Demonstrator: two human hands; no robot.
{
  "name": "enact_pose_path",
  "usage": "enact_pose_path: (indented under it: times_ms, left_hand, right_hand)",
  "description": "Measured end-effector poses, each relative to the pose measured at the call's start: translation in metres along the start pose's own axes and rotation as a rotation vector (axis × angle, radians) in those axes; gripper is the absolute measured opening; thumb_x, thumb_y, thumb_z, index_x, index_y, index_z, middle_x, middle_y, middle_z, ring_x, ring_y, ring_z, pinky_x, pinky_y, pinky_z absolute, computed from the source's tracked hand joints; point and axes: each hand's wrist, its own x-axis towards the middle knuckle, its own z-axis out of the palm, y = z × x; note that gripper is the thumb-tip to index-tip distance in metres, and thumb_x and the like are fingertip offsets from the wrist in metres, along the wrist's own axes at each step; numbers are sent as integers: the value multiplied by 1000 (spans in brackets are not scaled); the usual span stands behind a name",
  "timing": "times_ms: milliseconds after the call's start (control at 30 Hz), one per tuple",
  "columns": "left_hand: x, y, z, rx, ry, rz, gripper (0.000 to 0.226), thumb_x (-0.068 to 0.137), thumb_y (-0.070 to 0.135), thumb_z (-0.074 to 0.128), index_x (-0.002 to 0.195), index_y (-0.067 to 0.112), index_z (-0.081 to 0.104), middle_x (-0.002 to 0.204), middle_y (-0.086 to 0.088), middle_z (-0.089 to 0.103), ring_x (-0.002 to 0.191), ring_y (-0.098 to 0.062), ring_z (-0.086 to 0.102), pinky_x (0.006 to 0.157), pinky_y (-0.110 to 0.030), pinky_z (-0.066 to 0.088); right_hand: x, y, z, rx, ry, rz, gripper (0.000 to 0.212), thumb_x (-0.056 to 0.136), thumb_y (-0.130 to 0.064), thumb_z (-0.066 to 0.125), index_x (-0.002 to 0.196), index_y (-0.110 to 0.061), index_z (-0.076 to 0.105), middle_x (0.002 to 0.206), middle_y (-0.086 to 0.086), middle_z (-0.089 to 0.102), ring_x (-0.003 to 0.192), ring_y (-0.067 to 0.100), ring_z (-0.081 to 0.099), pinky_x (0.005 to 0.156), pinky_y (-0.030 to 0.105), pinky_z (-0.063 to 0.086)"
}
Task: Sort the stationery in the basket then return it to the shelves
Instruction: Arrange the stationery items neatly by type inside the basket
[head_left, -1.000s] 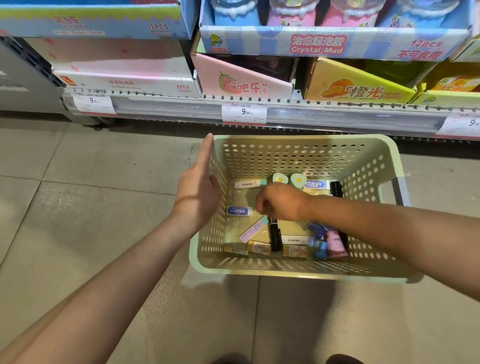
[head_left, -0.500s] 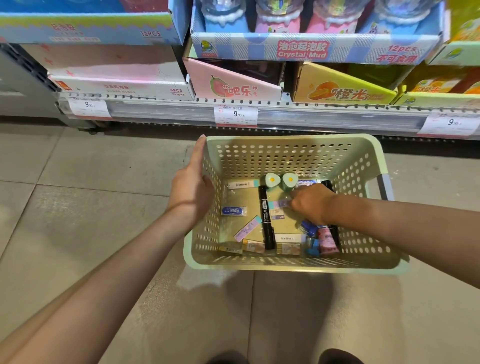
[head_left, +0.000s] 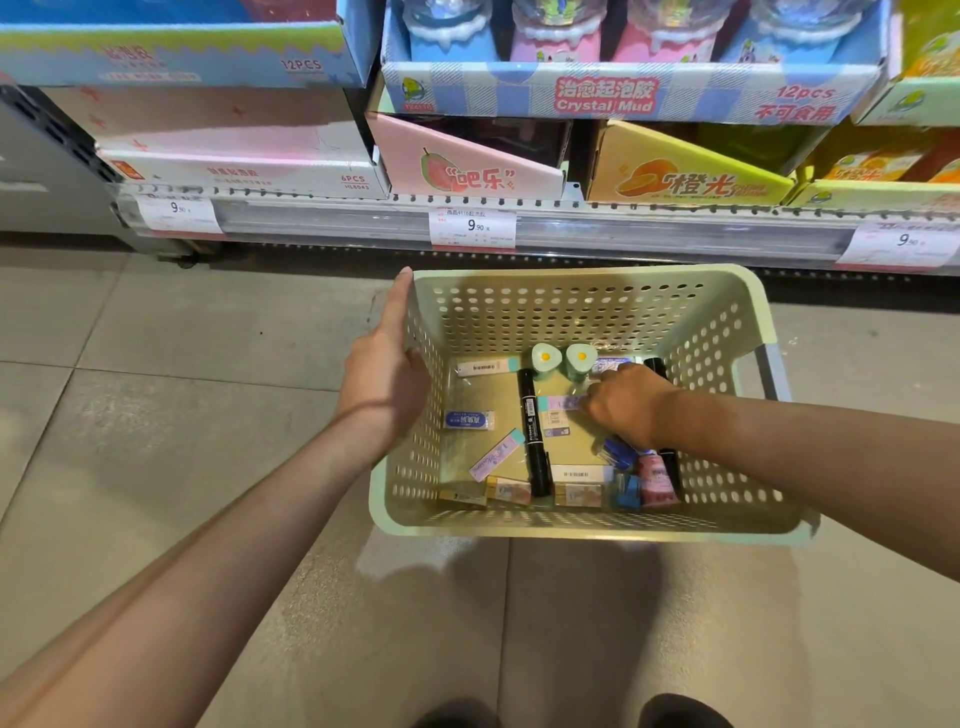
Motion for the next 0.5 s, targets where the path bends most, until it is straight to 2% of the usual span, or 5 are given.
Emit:
enact_pose_path:
  times_ms: [100, 167, 267, 333, 500]
  left_hand:
    - [0, 0, 1, -4, 0, 4, 77, 89, -5, 41, 147, 36, 13, 94, 3, 52, 83, -13, 48, 79, -22, 37]
    - [0, -1, 2, -7, 3, 8, 77, 89, -5, 41, 148, 36, 13, 94, 3, 52, 83, -12, 49, 78, -22, 37]
    - [1, -2, 2, -24, 6, 12, 77, 89, -5, 41, 147, 36, 13, 94, 3, 53, 83, -12, 50, 78, -22, 38]
    - [1, -3, 2, -29, 8, 23, 76, 89, -5, 40, 147, 35, 13, 95, 4, 53, 84, -11, 50, 78, -21, 38]
    - [1, -4, 2, -18, 15, 37, 76, 89, -5, 40, 147, 35, 14, 96, 4, 53, 81, -13, 51, 76, -21, 38]
  right_hand:
    - [-2, 0, -4, 0, -5, -42, 21, 91, -10, 51, 112, -9, 52, 106, 6, 63, 97, 24, 61, 83, 36, 53]
    - [-3, 1, -10, 35, -35, -65, 22, 93, -10, 48, 114, -9, 51, 109, 8, 62, 100, 25, 60, 83, 34, 52]
    - [-2, 5, -16, 186, -111, -43, 25, 94, -14, 47, 117, -13, 54, 114, 7, 60, 104, 23, 58, 78, 30, 46]
    - [-1, 9, -21, 302, -139, -16, 24, 94, -15, 46, 115, -14, 57, 113, 6, 60, 103, 22, 58, 80, 30, 47]
    - [-4, 13, -39, 475, -56, 91, 23, 89, -9, 51, 112, -12, 58, 105, 5, 59, 95, 20, 56, 77, 28, 46]
